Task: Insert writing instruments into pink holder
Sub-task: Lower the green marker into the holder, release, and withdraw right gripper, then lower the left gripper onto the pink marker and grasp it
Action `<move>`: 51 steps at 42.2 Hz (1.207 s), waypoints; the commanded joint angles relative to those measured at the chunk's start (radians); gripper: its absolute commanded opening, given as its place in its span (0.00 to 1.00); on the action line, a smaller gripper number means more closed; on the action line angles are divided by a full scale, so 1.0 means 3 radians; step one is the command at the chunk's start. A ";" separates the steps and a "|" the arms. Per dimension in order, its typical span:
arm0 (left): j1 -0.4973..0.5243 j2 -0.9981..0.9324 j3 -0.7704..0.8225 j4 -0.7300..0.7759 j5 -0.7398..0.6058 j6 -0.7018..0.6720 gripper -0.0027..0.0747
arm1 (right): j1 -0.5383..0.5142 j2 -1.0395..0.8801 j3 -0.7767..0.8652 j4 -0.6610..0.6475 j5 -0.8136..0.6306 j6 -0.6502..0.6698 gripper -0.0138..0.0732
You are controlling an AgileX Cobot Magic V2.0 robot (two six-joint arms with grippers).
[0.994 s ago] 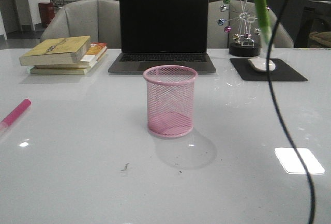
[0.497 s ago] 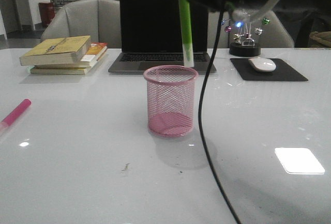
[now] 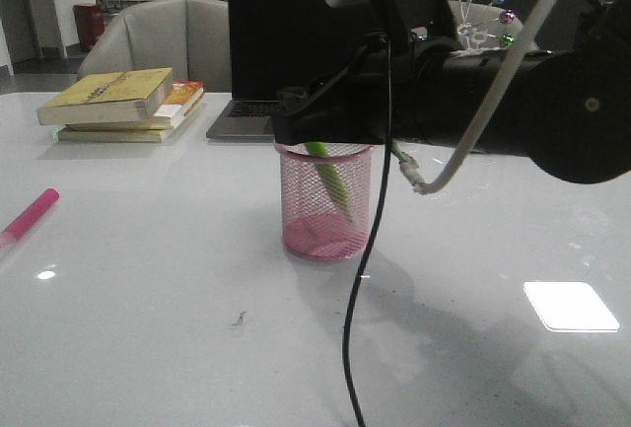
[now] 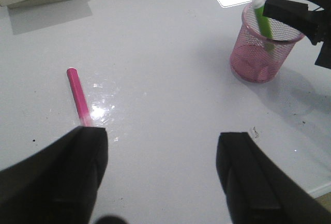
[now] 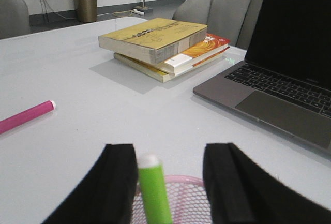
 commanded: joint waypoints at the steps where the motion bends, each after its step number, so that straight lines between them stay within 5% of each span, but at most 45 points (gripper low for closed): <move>1: -0.0023 0.0001 -0.0097 -0.0034 -0.0236 -0.0003 0.69 | 0.0005 -0.0337 -0.0076 -0.0025 -0.0327 -0.0022 0.71; 8: -0.0023 0.0001 -0.0097 -0.0034 -0.0236 -0.0003 0.69 | 0.0005 -0.1060 -0.0076 -0.0028 0.0388 -0.0022 0.70; 21: -0.0023 0.0001 -0.0097 -0.0034 -0.0236 -0.0003 0.69 | 0.0005 -0.2771 -0.0084 0.0286 0.4024 0.0003 0.70; 26: 0.0033 0.0082 -0.0097 -0.0034 -0.0174 -0.0056 0.69 | 0.0005 -0.3151 -0.0084 0.0370 0.4976 0.0003 0.70; 32: 0.0118 0.0404 -0.0246 0.0000 0.0054 -0.0226 0.70 | 0.0005 -0.3400 -0.0084 0.0370 0.5409 0.0003 0.70; 51: 0.0780 0.2025 -0.1120 0.0000 0.0346 -0.0226 0.69 | 0.0002 -0.3434 -0.0084 0.0370 0.5422 0.0003 0.70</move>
